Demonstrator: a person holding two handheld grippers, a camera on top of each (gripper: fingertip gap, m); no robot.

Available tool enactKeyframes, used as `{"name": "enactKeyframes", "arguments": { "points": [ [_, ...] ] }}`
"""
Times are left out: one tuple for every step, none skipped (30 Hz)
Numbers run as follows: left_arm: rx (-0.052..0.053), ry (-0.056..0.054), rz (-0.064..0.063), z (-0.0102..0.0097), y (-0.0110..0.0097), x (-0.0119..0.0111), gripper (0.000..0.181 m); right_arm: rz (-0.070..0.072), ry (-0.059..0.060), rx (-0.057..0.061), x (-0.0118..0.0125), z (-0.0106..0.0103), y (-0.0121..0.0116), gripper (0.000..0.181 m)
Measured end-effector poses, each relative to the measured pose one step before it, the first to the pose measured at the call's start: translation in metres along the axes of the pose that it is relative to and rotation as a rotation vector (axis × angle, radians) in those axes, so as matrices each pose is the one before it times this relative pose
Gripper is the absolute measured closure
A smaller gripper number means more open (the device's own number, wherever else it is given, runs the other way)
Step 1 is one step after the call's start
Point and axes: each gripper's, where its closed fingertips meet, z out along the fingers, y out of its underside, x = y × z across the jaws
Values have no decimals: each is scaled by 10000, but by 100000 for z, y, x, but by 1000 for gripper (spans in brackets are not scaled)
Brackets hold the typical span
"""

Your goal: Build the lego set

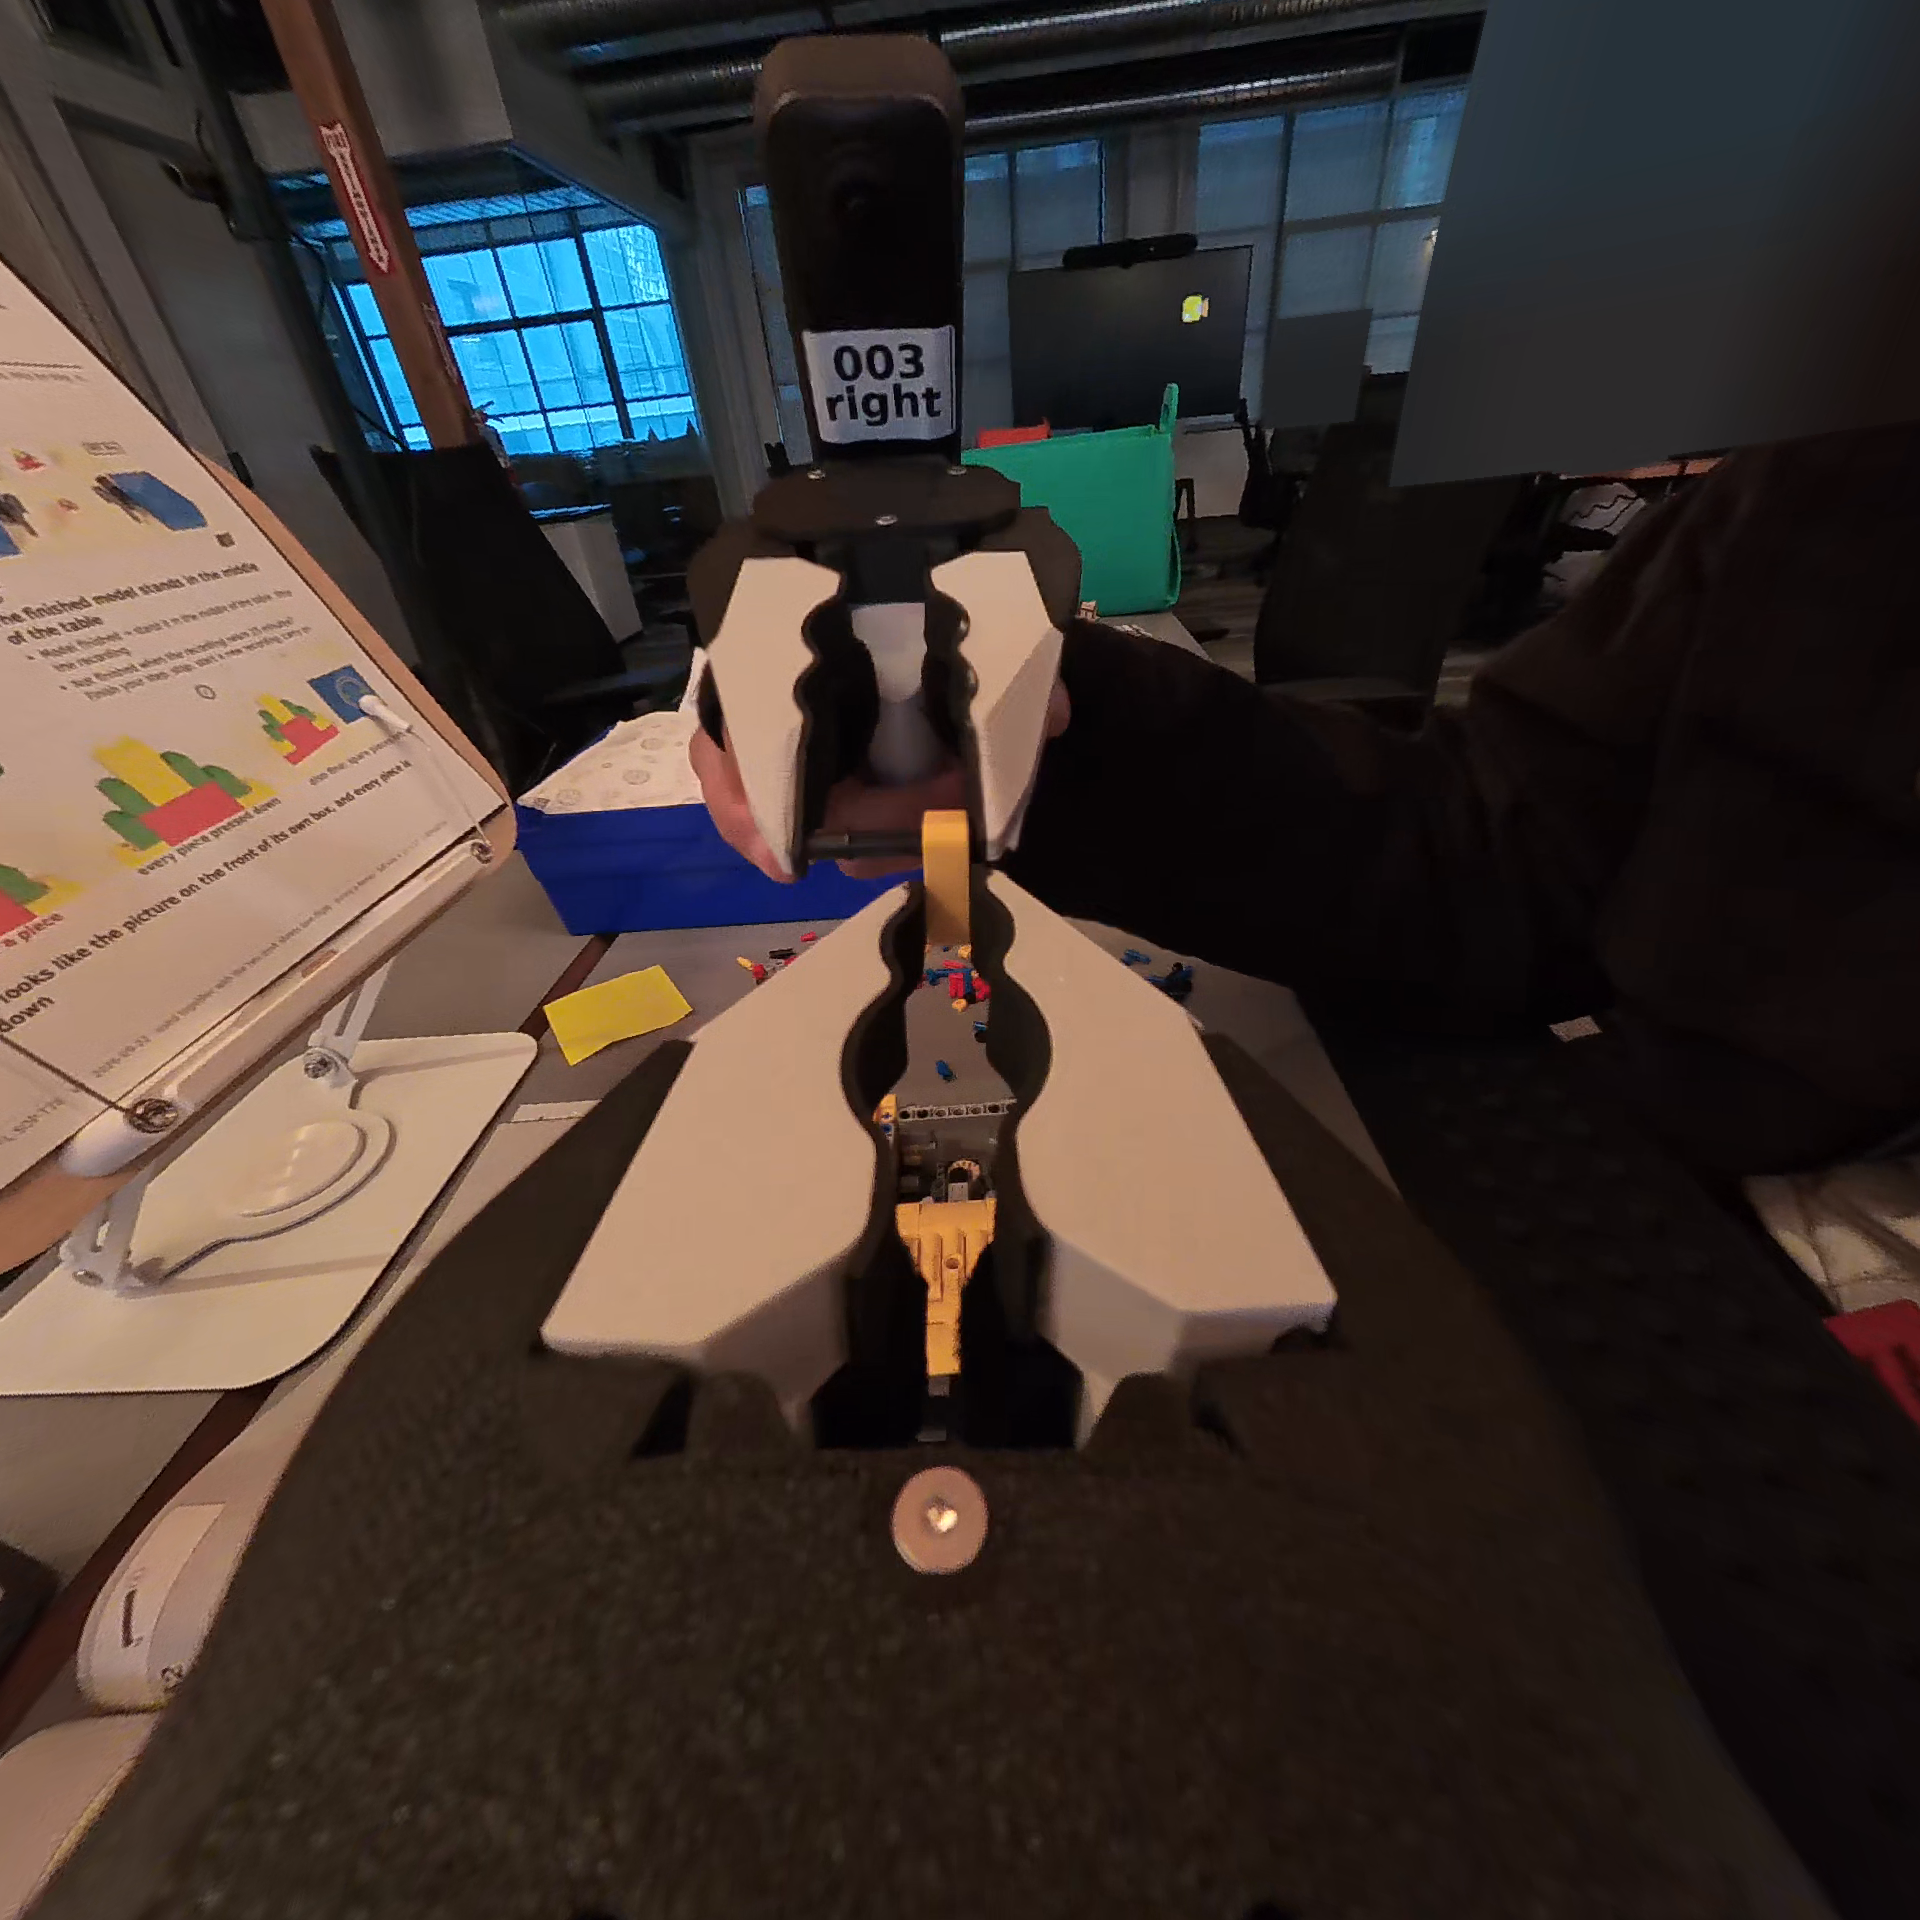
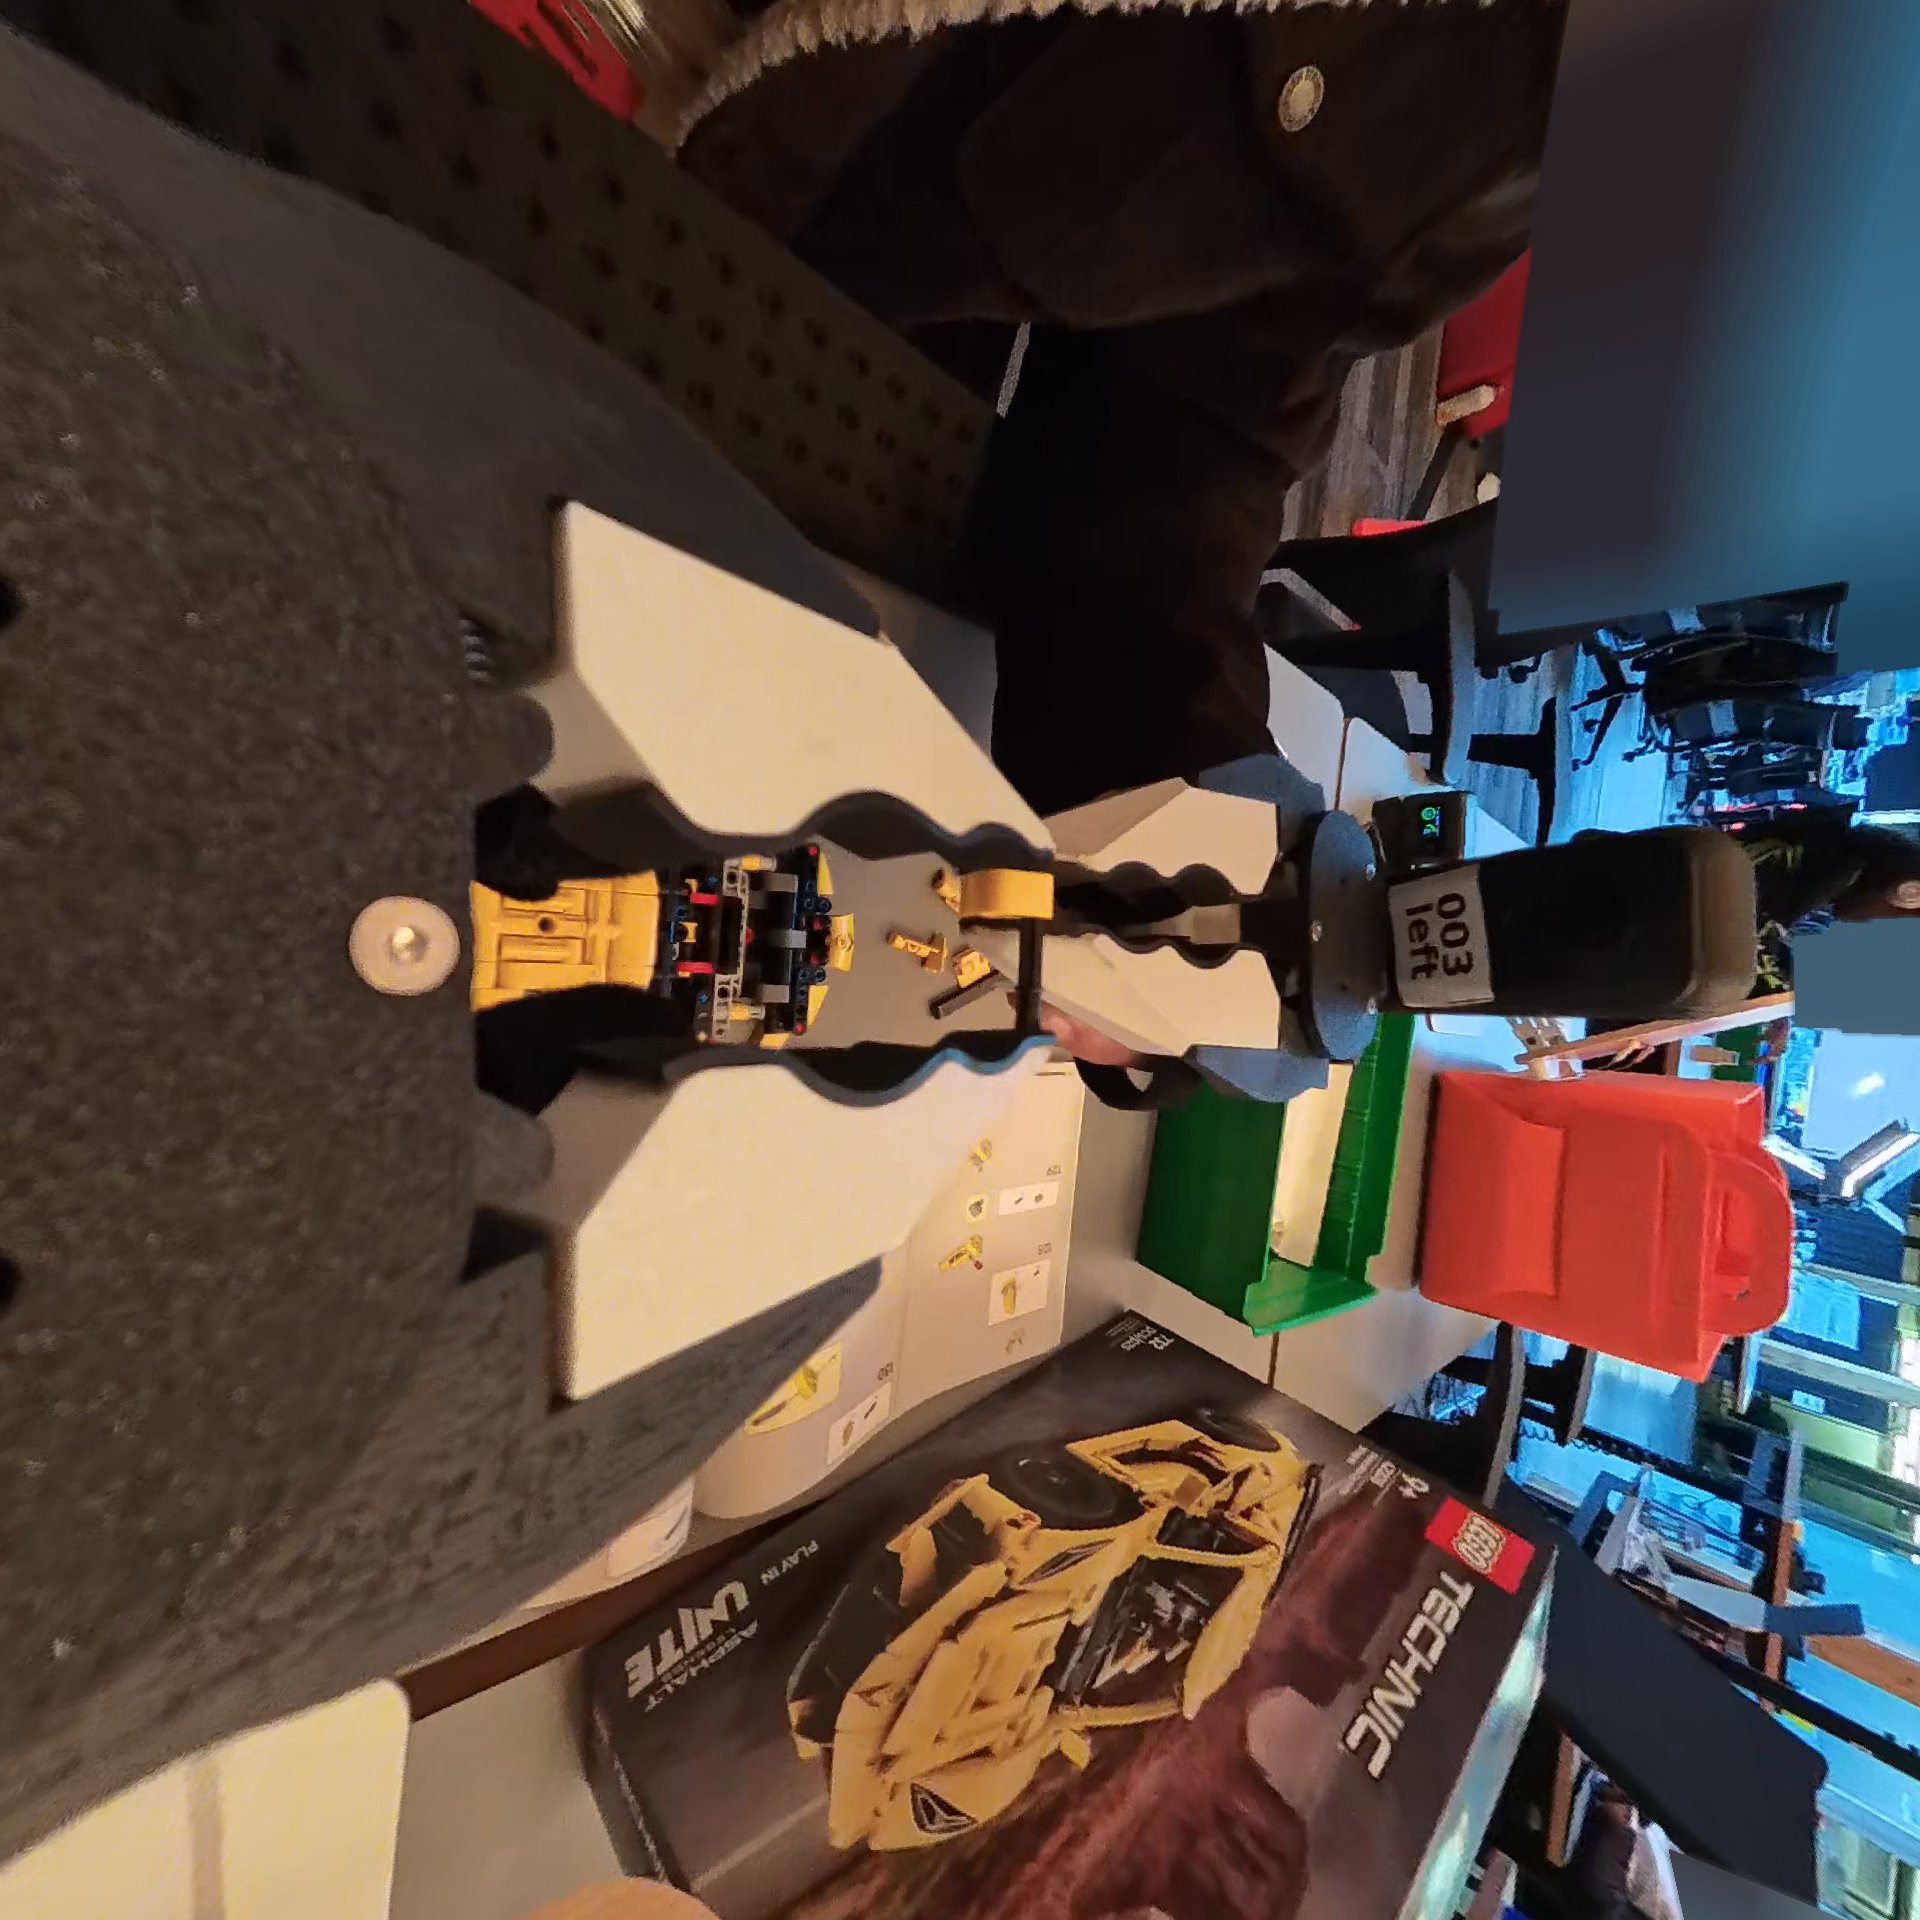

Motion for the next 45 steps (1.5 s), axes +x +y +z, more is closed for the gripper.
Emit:
{"name": "enactKeyframes", "arguments": {
  "points": [
    [-27, -5, 29, -12, -28, 34, 174, 15, -19, 60, -14, 47, -32, 152],
    [-47, -14, -16, 3, 16, -11, 174, 32, -26, 24, 11, 3, 26, 152],
    [-55, 4, -43, 7, 50, -8, 174, 12, -10, -19, 29, 1, 58, 152],
    [-20, -51, 10, 5, 17, -67, 174, -15, 27, 5, 70, 8, 3, 152],
    [30, -9, 2, -4, -43, 2, 174, -12, -27, 30, -36, -8, -45, 152],
    [39, 55, -56, 9, -81, 65, 174, 17, -28, 28, -57, -12, -52, 152],
    [-7, -45, 8, 11, -52, -48, 174, -13, 52, -34, 84, -33, 9, 152],
    [-37, -49, 36, 39, 15, -30, 174, 46, -2, -109, 12, -50, 65, 152],
    [-19, -4, -13, 40, -3, -9, 174, 44, -35, -83, 23, -30, 12, 152],
    [48, -54, -61, 0, -81, -108, 174, -37, 58, -14, 134, -31, -67, 153],
    [50, 22, -109, -15, -48, -49, 174, -116, 29, 7, 19, 16, -51, 153],
    [27, 35, -77, -38, -19, -25, 174, -135, 65, 23, 53, 46, -31, 153],
    [1, -74, -5, -81, 2, -156, 174, -151, 129, 25, 160, 55, -18, 153],
    [-28, -17, -12, -63, 11, -49, 174, -94, 4, 26, -11, 60, -16, 153],
    [-46, 16, -33, -47, 28, -18, 174, -38, 10, -14, 43, 46, 36, 154],
    [-40, -79, 2, -44, 17, -140, 174, -83, 98, -14, 131, 18, 3, 154],
    [-14, 34, -50, -10, 3, 24, 174, -76, -22, 4, -98, 8, -24, 154],
    [-34, 42, -71, 8, 22, 7, 174, 19, 10, -54, -12, -19, 48, 157],
    [-64, -90, -26, 36, 92, -203, 174, -72, -29, -66, -92, 4, 65, 159],
    [16, 194, -115, 40, 30, 230, 174, -23, -173, 0, -283, -23, 40, 158],
    [-58, 128, -166, 67, 131, 112, 174, 95, -38, -88, 0, -28, 193, 159],
    [-57, -145, 11, 41, 118, -250, 174, -3, 133, -43, 221, -28, 117, 159],
    [16, 24, -8, 20, -2, 35, 174, -4, -83, 72, -102, -4, -31, 159],
    [22, 67, -51, -1, -30, 105, 174, 176, -127, 60, -61, 9, -24, 159],
    [-46, -114, 66, 0, 52, -97, 174, 195, -9, 4, 148, 30, 62, 159],
    [-14, -251, 70, -68, 7, -238, 174, 131, 130, -3, 197, 86, -61, 159],
    [93, -96, -106, -231, -45, 126, 174, 198, 27, -45, -274, 281, -110, 159],
    [259, 43, -202, -452, 63, 600, 174, 242, -83, -117, -723, 528, -17, 158],
    [351, 26, -138, -576, 246, 762, 174, 231, -23, -139, -770, 722, 140, 159],
    [354, 17, -164, -627, 379, 674, 174, 234, 94, -61, -620, 788, 283, 158],
    [322, 82, -294, -572, 413, 490, 174, 203, 188, 94, -402, 645, 340, 158],
    [202, 125, -387, -398, 452, 237, 174, 256, 251, 224, -135, 406, 399, 158],
    [56, 119, -357, -220, 344, 7, 174, 433, 201, 392, 81, 194, 314, 158],
    [-92, 78, -192, -40, 281, -131, 174, 549, 84, 442, 201, 2, 270, 158],
    [-182, 48, -92, 83, 282, -181, 174, 592, -53, 455, 219, -92, 255, 159],
    [-173, -11, -72, 95, 308, -196, 174, 527, -129, 423, 236, -96, 295, 158],
    [-102, -46, -98, 87, 347, -196, 174, 383, -160, 397, 190, -77, 284, 158],
    [-45, -27, -86, 80, 362, -170, 174, 245, -195, 431, 48, -91, 123, 158],
    [43, -62, -83, 37, 188, -277, 174, 196, -156, 372, 42, -67, 54, 152],
    [29, -11, -168, 10, 138, -265, 174, 235, -136, 185, 8, -14, 117, 147],
    [23, 54, -226, -39, 131, -205, 174, 182, -127, 22, -43, -26, 136, 141],
    [13, 55, -169, -35, 109, -148, 174, 87, -83, -4, -3, -36, 108, 138],
    [-1, 49, -62, 22, 106, -50, 174, -48, -14, 32, 62, -72, 124, 139],
    [5, 103, -36, 74, 95, 100, 174, -108, -75, 106, -98, -120, 77, 140],
    [29, 122, -53, 84, 24, 153, 174, -85, -89, 114, -220, -135, 40, 139]
  ]
}}
